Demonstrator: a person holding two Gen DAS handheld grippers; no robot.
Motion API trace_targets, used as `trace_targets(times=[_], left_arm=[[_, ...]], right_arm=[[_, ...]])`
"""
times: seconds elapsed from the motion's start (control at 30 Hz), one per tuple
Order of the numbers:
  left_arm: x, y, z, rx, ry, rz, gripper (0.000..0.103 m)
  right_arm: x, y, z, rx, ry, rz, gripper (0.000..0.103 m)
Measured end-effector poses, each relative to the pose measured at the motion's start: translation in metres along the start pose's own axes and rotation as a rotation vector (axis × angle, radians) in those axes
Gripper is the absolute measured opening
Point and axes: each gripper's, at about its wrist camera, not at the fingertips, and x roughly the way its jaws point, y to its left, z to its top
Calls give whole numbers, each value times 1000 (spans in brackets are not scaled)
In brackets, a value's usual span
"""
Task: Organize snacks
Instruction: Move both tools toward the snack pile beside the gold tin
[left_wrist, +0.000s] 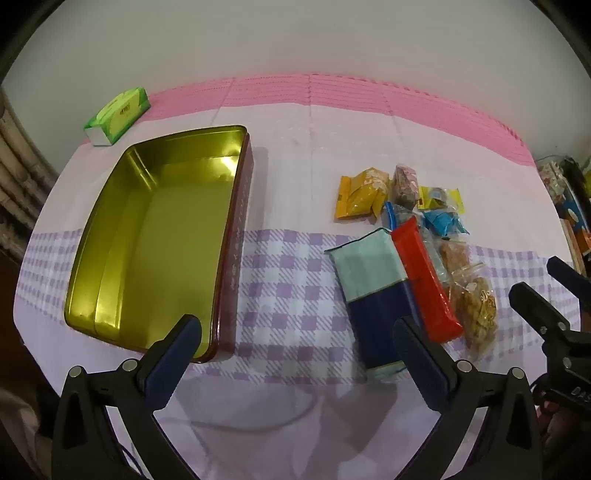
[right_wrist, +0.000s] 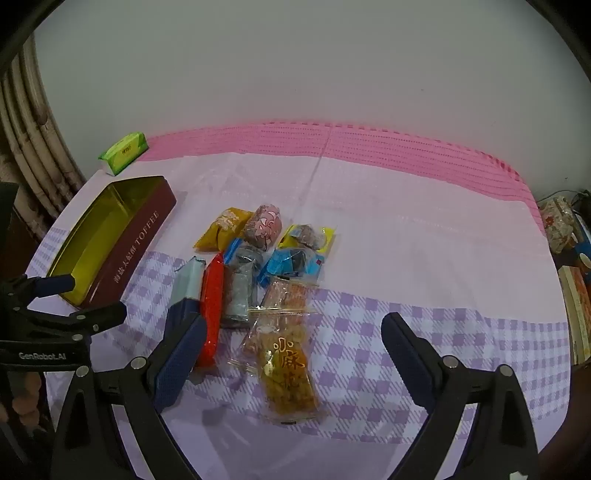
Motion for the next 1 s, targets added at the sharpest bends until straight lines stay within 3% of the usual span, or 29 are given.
trace_targets(times=[0.47, 0.73, 1.0], left_arm=[[7, -1, -3, -7, 21, -19, 101], [12, -7, -8, 9, 42, -22, 95], [7, -9, -8, 21, 16, -16, 95]], right_arm=[[10, 0, -10, -38, 7, -6, 94], [13, -3, -11, -35, 13, -13, 94], [14, -3, -12, -26, 18, -3, 94]])
